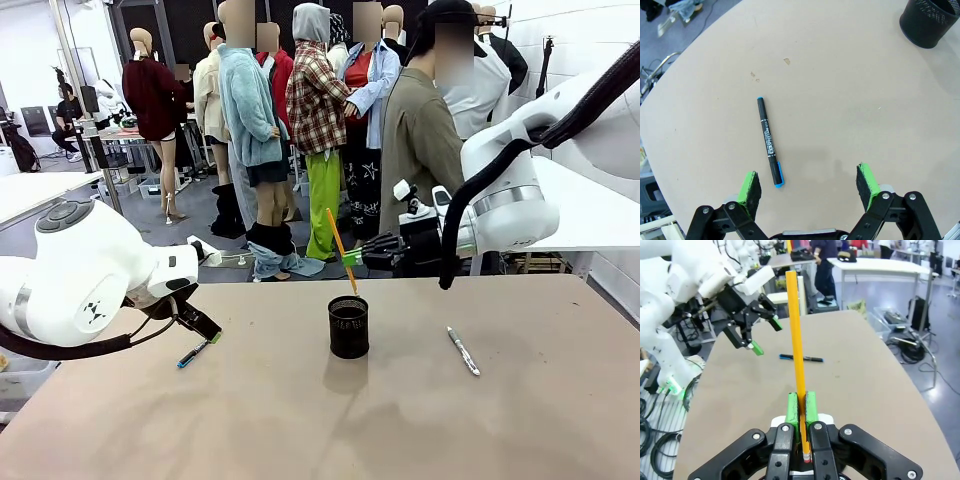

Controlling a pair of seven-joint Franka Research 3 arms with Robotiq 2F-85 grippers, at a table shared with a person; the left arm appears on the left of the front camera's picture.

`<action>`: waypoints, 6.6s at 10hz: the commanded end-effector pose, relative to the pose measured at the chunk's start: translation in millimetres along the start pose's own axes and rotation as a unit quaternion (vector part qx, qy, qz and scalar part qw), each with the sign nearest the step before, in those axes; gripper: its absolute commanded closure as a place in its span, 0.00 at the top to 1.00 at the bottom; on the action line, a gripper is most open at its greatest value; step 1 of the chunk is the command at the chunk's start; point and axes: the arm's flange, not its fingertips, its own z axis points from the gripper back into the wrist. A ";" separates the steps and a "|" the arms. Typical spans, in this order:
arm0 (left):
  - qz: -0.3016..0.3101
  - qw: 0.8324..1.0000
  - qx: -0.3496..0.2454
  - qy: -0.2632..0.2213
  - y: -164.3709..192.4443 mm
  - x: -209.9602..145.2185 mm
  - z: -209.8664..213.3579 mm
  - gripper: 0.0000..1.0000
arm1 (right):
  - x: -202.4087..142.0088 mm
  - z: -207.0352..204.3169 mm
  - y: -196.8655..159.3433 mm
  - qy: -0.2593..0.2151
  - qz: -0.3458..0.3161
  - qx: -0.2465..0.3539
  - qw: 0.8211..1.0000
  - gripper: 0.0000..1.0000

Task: Place the pens into the pen holder.
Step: Pick up a writing instrument from the table and place it into the Pen holder.

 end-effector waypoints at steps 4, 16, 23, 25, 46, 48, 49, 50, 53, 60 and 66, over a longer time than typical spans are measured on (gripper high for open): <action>0.002 1.000 0.000 -0.001 1.8 -0.4 0.6 1.00 | -25.5 -29.8 -24.9 -0.001 -0.017 0.043 0.999 0.00; 0.002 1.000 0.000 -0.001 1.8 -0.4 0.6 1.00 | -28.6 45.3 -5.2 0.066 -0.038 -0.056 0.996 0.65; 0.002 1.000 0.000 -0.001 1.8 -0.4 0.6 1.00 | 41.4 91.0 18.8 0.350 -0.233 -0.218 0.881 0.65; 0.002 1.000 0.000 -0.001 1.8 -0.4 0.6 1.00 | 43.8 74.4 18.9 0.417 -0.272 -0.226 0.837 0.65; 0.002 1.000 0.000 -0.001 1.8 -0.4 0.6 1.00 | -84.3 40.5 -15.6 0.507 -0.423 -0.351 0.664 0.09; 0.002 1.000 0.000 -0.001 1.8 -0.4 0.6 1.00 | -80.1 40.6 -13.6 0.517 -0.413 -0.344 0.666 0.00; 0.002 1.000 0.000 -0.001 1.8 -0.4 0.6 1.00 | -79.1 39.8 -13.9 0.520 -0.407 -0.339 0.670 0.00; 0.002 1.000 0.000 -0.001 1.8 -0.4 0.6 1.00 | -78.3 40.1 -13.5 0.518 -0.396 -0.314 0.690 0.00; 0.002 1.000 0.000 -0.001 1.8 -0.4 0.6 1.00 | -72.5 55.1 -7.0 0.466 -0.301 -0.201 0.808 0.00; 0.002 1.000 0.000 -0.001 1.8 -0.4 0.6 1.00 | -37.7 68.1 5.2 0.215 -0.069 0.025 0.974 0.00; 0.002 1.000 0.000 -0.001 1.8 -0.4 0.6 1.00 | -26.0 53.8 -2.1 0.088 0.058 0.152 0.983 0.00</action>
